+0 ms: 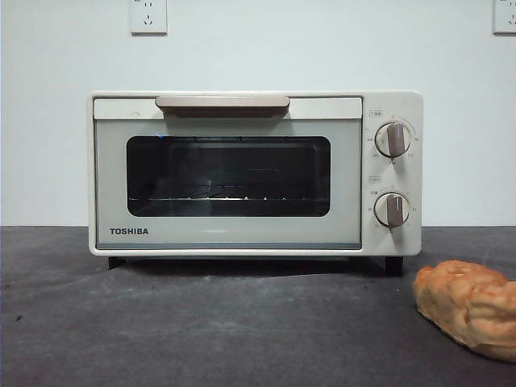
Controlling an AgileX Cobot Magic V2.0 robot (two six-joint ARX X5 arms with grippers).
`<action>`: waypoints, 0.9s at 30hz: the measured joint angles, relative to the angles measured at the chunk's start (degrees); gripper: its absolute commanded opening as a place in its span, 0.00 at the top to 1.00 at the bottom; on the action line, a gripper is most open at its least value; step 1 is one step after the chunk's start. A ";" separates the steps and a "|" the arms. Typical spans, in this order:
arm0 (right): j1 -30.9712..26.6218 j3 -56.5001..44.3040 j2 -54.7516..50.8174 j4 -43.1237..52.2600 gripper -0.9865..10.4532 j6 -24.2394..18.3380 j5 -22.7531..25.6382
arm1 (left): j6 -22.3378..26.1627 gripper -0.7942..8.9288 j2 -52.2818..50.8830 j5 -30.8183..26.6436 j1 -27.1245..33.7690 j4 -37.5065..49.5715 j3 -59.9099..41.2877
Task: The left arm flap open the oven, the right arm pick bread and place it into oven, the left arm flap close the oven
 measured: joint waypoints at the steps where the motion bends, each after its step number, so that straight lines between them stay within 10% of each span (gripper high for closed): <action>1: 0.00 0.87 0.31 0.00 0.91 -0.02 0.02 | 0.02 0.90 0.85 0.00 0.00 -0.87 1.22; 27: 0.13 40.50 38.16 -40.00 0.91 -17.62 -14.51 | 24.28 0.90 34.97 16.92 -3.17 -31.61 36.02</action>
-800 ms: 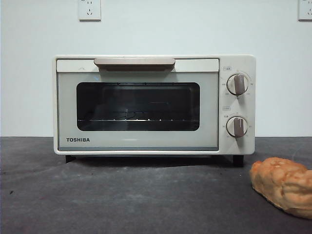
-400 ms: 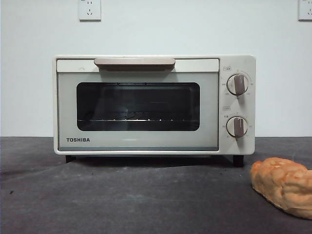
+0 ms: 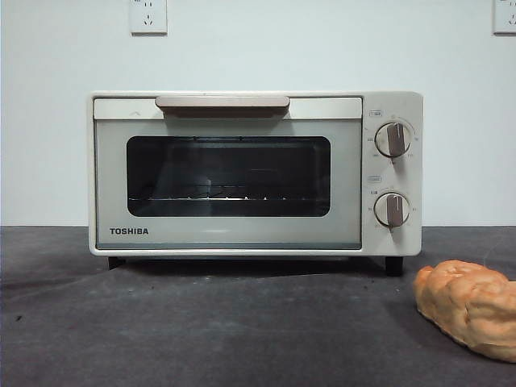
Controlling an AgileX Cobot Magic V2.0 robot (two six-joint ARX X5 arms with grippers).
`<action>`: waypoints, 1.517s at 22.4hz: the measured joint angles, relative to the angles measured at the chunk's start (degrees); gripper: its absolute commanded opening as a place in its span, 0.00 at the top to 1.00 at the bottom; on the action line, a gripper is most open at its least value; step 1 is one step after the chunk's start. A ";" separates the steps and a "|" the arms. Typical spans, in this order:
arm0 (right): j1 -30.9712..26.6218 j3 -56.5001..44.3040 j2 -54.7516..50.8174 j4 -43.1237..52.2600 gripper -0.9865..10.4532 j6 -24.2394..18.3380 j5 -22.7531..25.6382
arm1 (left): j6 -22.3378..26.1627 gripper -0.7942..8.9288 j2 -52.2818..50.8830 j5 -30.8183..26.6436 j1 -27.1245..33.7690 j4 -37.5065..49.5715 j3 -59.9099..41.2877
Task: The left arm flap open the oven, the right arm pick bread and place it into oven, the left arm flap close the oven
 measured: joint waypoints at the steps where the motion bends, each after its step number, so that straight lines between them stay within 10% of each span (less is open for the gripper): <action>1: 0.11 0.63 0.63 -1.53 0.91 -0.57 -0.11 | 0.81 0.90 0.37 0.00 -0.31 -1.11 0.52; 11: 1.86 1.66 2.60 -7.26 0.90 -3.74 -0.13 | 3.39 0.90 0.50 0.04 -1.42 -2.56 0.90; 15: 1.86 1.66 2.60 -7.23 0.54 -3.72 -0.13 | 3.43 0.90 0.50 0.04 -1.42 -2.56 0.90; 25: 3.26 1.66 3.45 -7.63 0.53 -0.85 -0.13 | 3.82 0.90 0.50 0.04 -1.42 -2.56 0.90; 34: 15.69 -7.30 7.69 -0.31 0.53 5.99 5.27 | 3.82 0.90 0.50 0.04 -1.42 -2.56 0.90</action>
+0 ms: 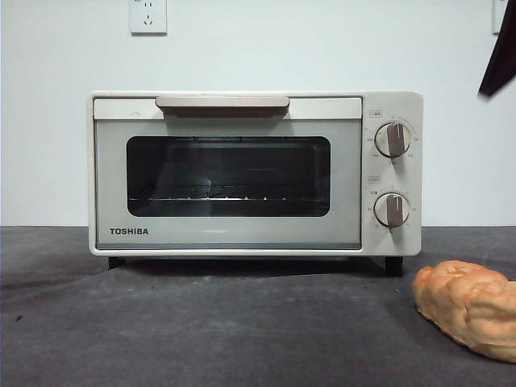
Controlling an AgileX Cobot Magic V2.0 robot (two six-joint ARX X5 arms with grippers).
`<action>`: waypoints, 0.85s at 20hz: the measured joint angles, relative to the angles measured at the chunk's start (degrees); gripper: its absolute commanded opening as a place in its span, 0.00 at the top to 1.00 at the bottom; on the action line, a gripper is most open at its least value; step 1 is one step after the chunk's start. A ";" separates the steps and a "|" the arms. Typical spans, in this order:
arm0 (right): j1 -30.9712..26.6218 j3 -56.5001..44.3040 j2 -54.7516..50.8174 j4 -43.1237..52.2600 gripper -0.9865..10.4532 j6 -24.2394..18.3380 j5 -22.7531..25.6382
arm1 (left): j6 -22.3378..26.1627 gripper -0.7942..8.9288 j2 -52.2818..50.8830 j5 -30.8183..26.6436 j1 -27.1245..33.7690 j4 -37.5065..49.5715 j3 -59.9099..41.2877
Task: The left arm flap open the oven, the right arm pick bread and place it into oven, the left arm flap close the oven
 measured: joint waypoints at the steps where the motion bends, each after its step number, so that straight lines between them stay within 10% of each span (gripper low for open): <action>1: 1.60 -1.75 0.39 1.84 0.53 1.22 1.03 | 0.00 0.90 0.00 0.00 0.00 0.00 0.00; 17: 17.73 -11.23 19.50 17.25 0.53 12.81 19.15 | 0.00 0.90 0.00 0.00 0.00 0.00 0.00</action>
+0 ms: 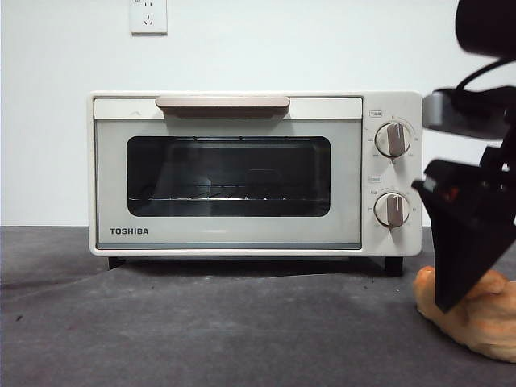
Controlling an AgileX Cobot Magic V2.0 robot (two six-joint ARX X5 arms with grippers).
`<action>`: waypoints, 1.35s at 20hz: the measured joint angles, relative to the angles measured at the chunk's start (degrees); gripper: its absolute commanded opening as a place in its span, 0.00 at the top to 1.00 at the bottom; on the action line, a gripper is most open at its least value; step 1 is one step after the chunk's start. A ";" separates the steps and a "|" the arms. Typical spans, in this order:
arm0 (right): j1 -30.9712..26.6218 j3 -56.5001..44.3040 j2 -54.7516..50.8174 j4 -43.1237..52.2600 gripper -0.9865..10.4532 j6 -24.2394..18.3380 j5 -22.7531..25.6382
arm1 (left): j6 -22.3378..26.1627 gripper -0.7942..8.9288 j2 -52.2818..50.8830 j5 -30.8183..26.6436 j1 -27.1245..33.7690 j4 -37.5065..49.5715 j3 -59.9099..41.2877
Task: The left arm flap open the oven, the right arm pick bread and place it into oven, the left arm flap close the oven
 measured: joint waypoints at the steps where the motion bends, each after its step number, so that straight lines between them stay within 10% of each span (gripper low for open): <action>1: 0.26 0.00 0.77 0.02 0.54 0.26 0.55 | 0.00 0.90 0.00 0.00 0.00 0.00 0.00; 8: 0.44 -0.07 2.71 0.07 0.76 0.50 0.59 | 0.00 0.90 0.00 0.00 0.00 0.00 0.00; 27: 0.44 12.39 -18.58 -15.30 0.76 -0.13 -0.94 | -5.18 0.90 23.04 -3.89 -19.34 23.12 9.29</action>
